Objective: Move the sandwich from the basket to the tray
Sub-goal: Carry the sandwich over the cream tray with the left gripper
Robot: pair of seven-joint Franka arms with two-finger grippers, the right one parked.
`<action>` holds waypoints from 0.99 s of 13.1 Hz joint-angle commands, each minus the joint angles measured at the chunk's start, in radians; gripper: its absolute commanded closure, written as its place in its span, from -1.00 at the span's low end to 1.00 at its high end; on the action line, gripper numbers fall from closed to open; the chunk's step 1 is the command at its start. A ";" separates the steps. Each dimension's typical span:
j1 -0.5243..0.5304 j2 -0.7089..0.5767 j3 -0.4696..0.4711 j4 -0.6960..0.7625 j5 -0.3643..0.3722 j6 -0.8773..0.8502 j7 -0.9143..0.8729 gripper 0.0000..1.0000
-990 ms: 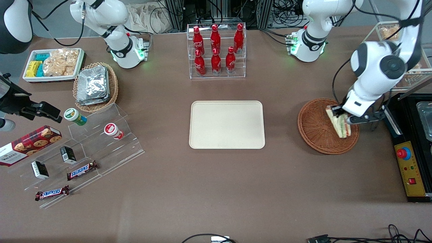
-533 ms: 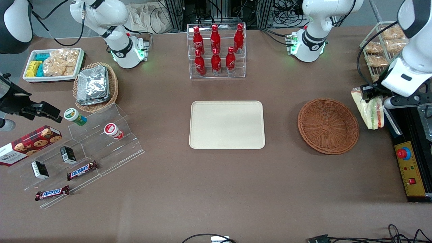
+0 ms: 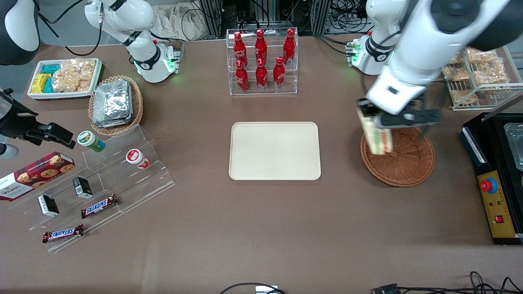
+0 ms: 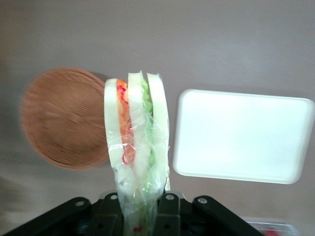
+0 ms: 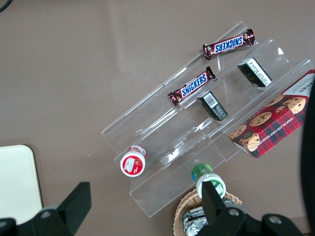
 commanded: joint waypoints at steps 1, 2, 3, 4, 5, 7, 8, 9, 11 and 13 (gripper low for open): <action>0.001 0.108 -0.111 0.088 0.042 -0.032 -0.120 1.00; 0.001 0.128 -0.130 0.080 0.069 -0.023 -0.121 1.00; 0.001 0.147 -0.136 0.067 0.082 0.000 -0.123 1.00; 0.001 0.151 -0.136 0.023 0.082 0.031 -0.123 1.00; 0.001 0.149 -0.138 -0.046 0.085 0.101 -0.124 1.00; 0.001 0.148 -0.136 -0.200 0.088 0.283 -0.149 1.00; 0.000 0.156 -0.136 -0.275 0.092 0.391 -0.178 1.00; 0.000 0.179 -0.136 -0.336 0.121 0.486 -0.201 1.00; -0.014 0.257 -0.136 -0.400 0.212 0.603 -0.267 1.00; -0.028 0.352 -0.136 -0.398 0.317 0.637 -0.331 1.00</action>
